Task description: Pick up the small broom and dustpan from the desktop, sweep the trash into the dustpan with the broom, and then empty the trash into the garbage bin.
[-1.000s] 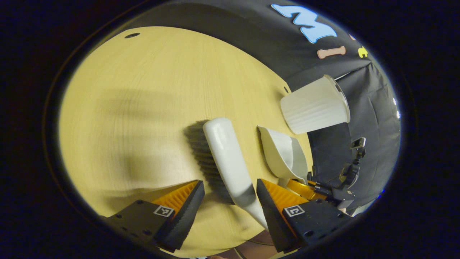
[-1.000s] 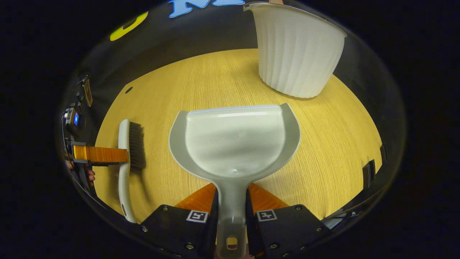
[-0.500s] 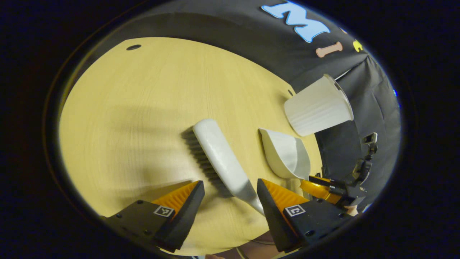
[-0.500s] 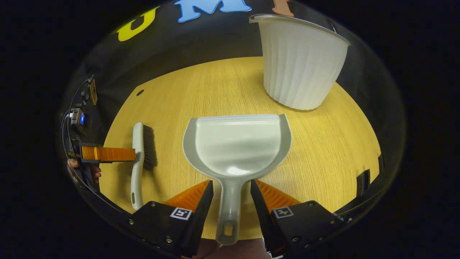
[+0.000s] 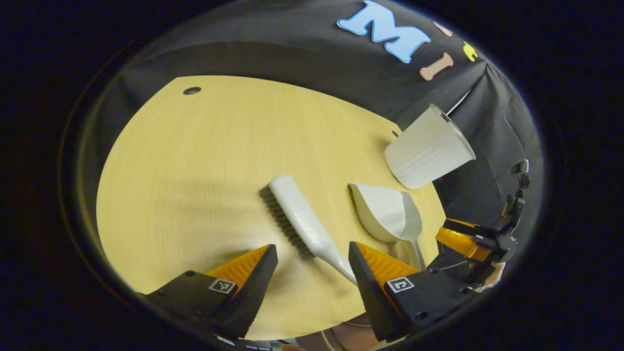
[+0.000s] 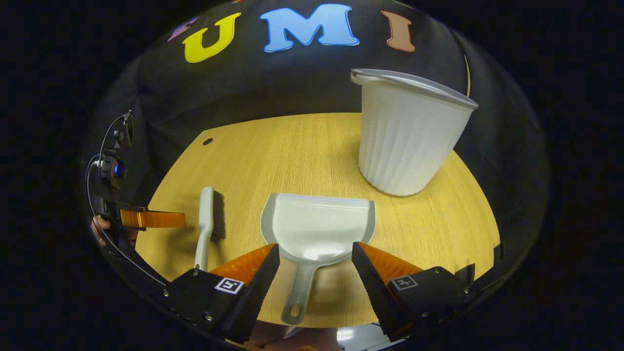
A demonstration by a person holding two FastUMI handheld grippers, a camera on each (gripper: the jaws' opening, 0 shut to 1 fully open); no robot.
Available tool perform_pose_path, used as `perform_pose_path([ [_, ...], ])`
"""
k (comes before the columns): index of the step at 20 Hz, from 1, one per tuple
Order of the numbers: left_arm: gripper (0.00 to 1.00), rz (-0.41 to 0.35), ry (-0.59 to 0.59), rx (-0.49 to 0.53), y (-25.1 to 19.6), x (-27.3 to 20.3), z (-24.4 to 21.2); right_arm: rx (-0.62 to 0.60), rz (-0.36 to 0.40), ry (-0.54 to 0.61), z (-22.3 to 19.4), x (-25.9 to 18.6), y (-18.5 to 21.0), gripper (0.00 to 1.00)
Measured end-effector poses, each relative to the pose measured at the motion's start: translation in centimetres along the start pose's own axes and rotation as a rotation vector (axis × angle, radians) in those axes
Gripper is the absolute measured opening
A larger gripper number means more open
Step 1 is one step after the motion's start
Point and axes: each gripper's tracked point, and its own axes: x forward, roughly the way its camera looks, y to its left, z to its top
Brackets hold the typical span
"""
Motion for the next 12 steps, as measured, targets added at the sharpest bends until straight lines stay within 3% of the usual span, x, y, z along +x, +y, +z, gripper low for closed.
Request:
perform_pose_path([
  [5,0.96,0.103,-0.21,0.073,-0.9,-2.9,4.2,-0.024,0.001,-0.105,3.6,-1.3,-1.1,0.94],
  [12,0.96,0.242,-0.545,0.059,-2.0,-8.1,9.6,-0.097,-0.034,-0.326,9.4,-4.4,-4.3,0.94],
])
